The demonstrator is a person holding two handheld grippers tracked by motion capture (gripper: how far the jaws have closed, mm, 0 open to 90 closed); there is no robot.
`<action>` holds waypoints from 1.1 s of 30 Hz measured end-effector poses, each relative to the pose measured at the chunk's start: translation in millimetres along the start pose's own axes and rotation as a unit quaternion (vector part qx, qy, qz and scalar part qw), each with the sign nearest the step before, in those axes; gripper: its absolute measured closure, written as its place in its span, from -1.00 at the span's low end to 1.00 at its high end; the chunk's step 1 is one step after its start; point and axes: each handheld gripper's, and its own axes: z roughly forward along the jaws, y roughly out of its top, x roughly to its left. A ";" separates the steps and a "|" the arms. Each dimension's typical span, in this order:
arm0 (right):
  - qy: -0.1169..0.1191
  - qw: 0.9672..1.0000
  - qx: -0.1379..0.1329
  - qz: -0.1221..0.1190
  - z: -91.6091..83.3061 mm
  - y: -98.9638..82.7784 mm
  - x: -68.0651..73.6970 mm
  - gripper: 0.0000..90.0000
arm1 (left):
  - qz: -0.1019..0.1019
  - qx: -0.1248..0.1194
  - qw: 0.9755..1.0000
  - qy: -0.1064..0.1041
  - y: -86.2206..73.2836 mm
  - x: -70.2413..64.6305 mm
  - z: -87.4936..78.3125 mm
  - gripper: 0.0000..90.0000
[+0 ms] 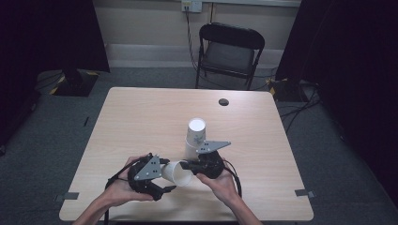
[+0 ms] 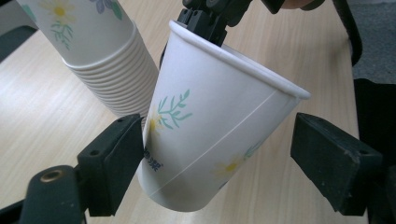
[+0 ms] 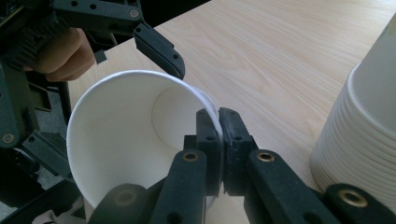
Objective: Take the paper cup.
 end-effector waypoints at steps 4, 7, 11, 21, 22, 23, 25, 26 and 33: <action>0.003 1.000 -0.003 0.009 0.6 0.8 -0.4 0.95 | 0.000 0.006 1.000 0.006 -0.6 0.3 1.7 -0.61; 0.011 1.000 -0.003 0.012 2.6 2.3 1.9 0.95 | -0.001 0.011 1.000 0.011 -2.0 1.1 3.3 -0.62; 0.016 1.000 -0.005 0.016 3.4 3.4 2.7 0.94 | -0.002 0.012 1.000 0.015 -2.4 1.0 4.9 -0.61; 0.007 1.000 -0.017 0.004 4.6 6.6 7.1 0.85 | -0.048 0.012 0.999 -0.015 -6.6 3.7 9.8 -0.37; 0.007 1.000 -0.017 0.004 4.6 6.6 7.1 0.85 | -0.048 0.012 0.999 -0.015 -6.6 3.7 9.8 -0.37; 0.008 1.000 -0.021 0.003 3.8 7.4 7.3 0.85 | -0.050 0.016 0.999 -0.014 -6.8 3.1 10.5 -0.37; 0.006 1.000 -0.023 0.000 2.9 8.7 8.3 0.86 | -0.055 0.014 0.998 -0.018 -7.1 3.9 10.9 -0.37; 0.005 1.000 -0.022 0.000 2.9 8.8 8.5 0.87 | -0.059 0.014 0.998 -0.020 -7.0 4.7 10.7 -0.37; 0.007 0.999 -0.028 0.015 3.2 7.9 6.1 0.93 | -0.061 0.010 0.998 -0.006 -6.7 3.9 11.2 -0.41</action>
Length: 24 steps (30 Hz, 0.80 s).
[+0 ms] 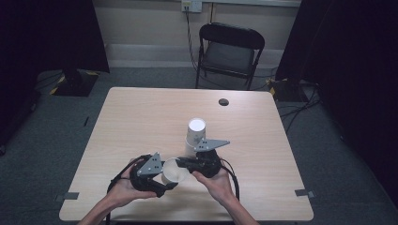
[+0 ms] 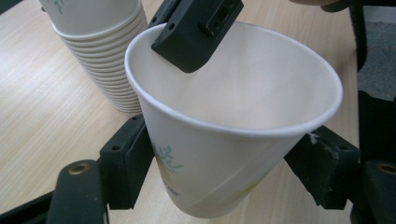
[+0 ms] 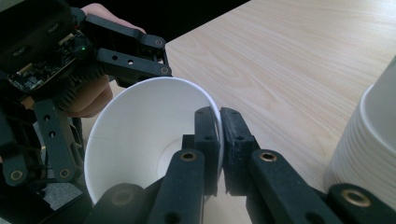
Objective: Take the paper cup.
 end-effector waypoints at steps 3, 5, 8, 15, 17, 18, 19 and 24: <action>-0.004 1.000 0.003 0.009 0.2 -0.1 -0.9 0.93 | 0.004 -0.004 1.000 0.009 0.1 -0.8 0.3 -0.46; -0.007 1.000 0.009 0.020 1.1 -0.3 -1.8 0.93 | 0.006 -0.010 1.000 0.015 1.0 -1.5 -0.2 -0.51; -0.008 0.999 0.019 0.031 3.7 -1.0 -2.0 0.93 | 0.008 -0.015 1.000 0.015 2.2 -3.1 0.0 -0.52; -0.009 0.999 0.030 0.042 6.6 -1.9 -0.8 0.93 | 0.014 -0.017 0.999 0.030 4.2 -6.4 1.2 -0.58; -0.011 0.998 0.030 0.045 7.3 -2.1 -0.2 0.93 | 0.017 -0.018 0.999 0.030 5.1 -7.4 1.4 -0.57; -0.009 0.998 0.032 0.048 8.6 -2.2 0.9 0.93 | 0.017 -0.019 0.999 0.030 5.7 -8.2 1.7 -0.56; -0.009 0.998 0.032 0.048 8.6 -2.2 0.9 0.93 | 0.024 -0.018 0.999 0.032 6.3 -8.9 1.4 -0.56; -0.013 0.998 0.038 0.050 8.6 -1.7 3.7 0.93 | 0.020 -0.016 0.999 0.029 5.8 -9.1 1.9 -0.53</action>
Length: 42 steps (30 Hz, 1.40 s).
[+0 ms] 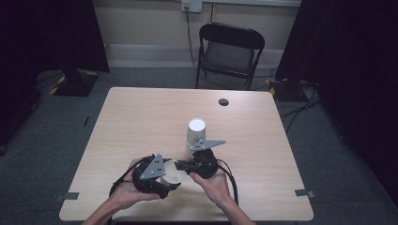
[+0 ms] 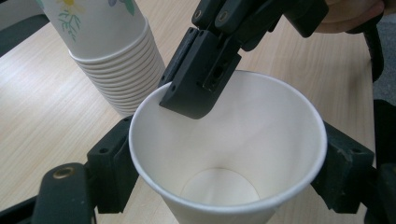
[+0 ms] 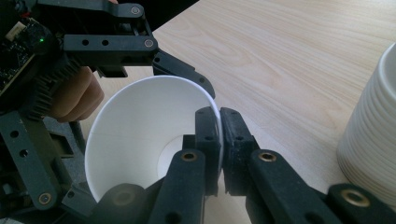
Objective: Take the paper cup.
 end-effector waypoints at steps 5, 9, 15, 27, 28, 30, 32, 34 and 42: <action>-0.002 1.000 -0.008 0.010 -1.2 0.6 0.2 0.93 | 0.005 -0.007 1.000 0.011 0.5 -1.6 -0.6 -0.55; 0.000 1.000 -0.012 0.015 -1.8 0.7 -0.9 0.93 | 0.003 -0.007 1.000 0.012 0.6 -2.0 -0.7 -0.51; -0.005 1.000 -0.011 0.011 -2.4 0.5 -1.6 0.89 | 0.006 -0.007 1.000 0.014 0.6 -1.4 -1.2 -0.40; -0.022 0.999 -0.022 -0.009 -6.5 -0.6 -4.3 0.65 | -0.023 -0.013 1.000 0.007 -0.8 3.2 -1.4 -0.37; -0.021 0.999 -0.025 -0.012 -7.3 -0.9 -4.5 0.61 | -0.030 -0.018 0.999 0.008 -1.3 4.0 -1.5 -0.38; -0.020 0.999 -0.025 -0.012 -7.5 -1.0 -4.7 0.60 | -0.039 -0.019 0.999 0.006 -2.5 6.4 -2.6 -0.38; -0.017 0.999 -0.028 -0.015 -8.8 -1.2 -5.3 0.56 | -0.050 -0.021 0.999 0.002 -3.8 8.7 -3.1 -0.38; -0.018 0.999 -0.032 -0.016 -10.1 -0.9 -6.1 0.53 | -0.056 -0.027 0.998 0.005 -4.5 8.9 -3.3 -0.37; -0.012 0.998 -0.047 -0.028 -16.7 1.2 -7.4 0.47 | -0.082 -0.031 0.996 0.010 -10.1 19.6 -5.5 -0.36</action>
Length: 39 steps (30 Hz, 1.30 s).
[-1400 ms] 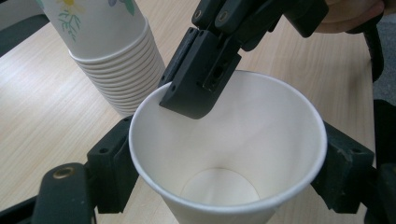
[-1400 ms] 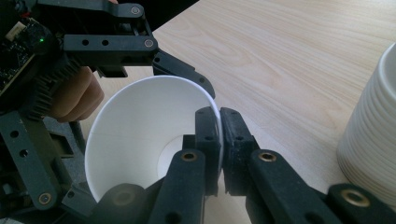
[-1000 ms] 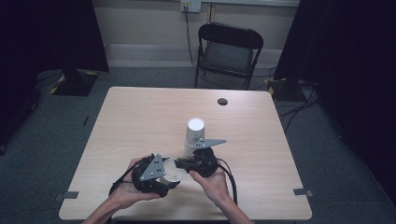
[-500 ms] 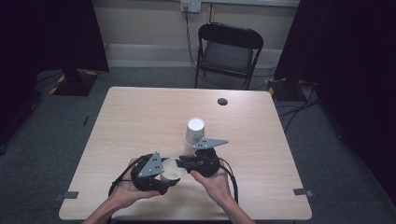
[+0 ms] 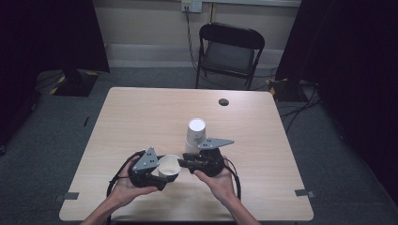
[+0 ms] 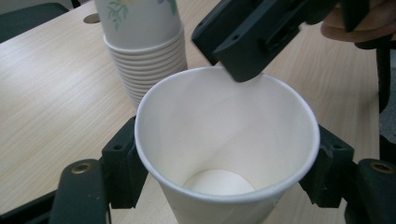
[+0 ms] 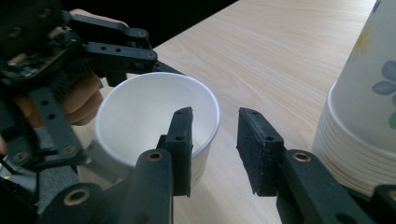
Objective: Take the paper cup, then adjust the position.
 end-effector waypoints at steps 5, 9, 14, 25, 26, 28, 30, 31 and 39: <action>-0.007 1.000 -0.013 0.001 -4.8 -0.4 -0.3 0.41 | -0.019 -0.006 1.000 0.011 -3.6 5.2 -0.7 -0.36; -0.005 1.000 -0.016 0.008 -7.5 -0.7 -1.6 0.42 | -0.034 -0.015 0.999 0.015 -4.0 9.9 -3.9 -0.36; -0.007 1.000 -0.017 0.008 -12.6 -1.8 -1.2 0.40 | -0.051 -0.028 0.998 0.022 -3.9 17.3 -10.6 -0.36; -0.029 1.000 -0.011 -0.003 -27.5 -14.9 -2.2 0.34 | -0.078 -0.055 0.995 0.038 3.5 28.4 -28.4 -0.34; -0.032 0.999 -0.011 -0.004 -29.3 -16.1 -2.7 0.32 | -0.079 -0.056 0.995 0.038 4.0 29.5 -29.3 -0.34; -0.038 0.999 -0.009 -0.005 -32.6 -18.6 -4.7 0.30 | -0.082 -0.060 0.994 0.040 4.3 31.5 -31.1 -0.34; -0.041 0.999 -0.008 -0.003 -34.7 -20.3 -5.7 0.30 | -0.086 -0.061 0.994 0.043 4.4 32.6 -31.9 -0.34; -0.043 0.999 -0.007 -0.004 -36.9 -22.4 -7.2 0.30 | -0.087 -0.061 0.993 0.046 4.3 33.9 -32.9 -0.34; -0.078 0.997 -0.004 0.006 -60.5 -41.6 -22.5 0.24 | -0.101 -0.065 0.990 0.069 -0.8 46.6 -39.3 -0.33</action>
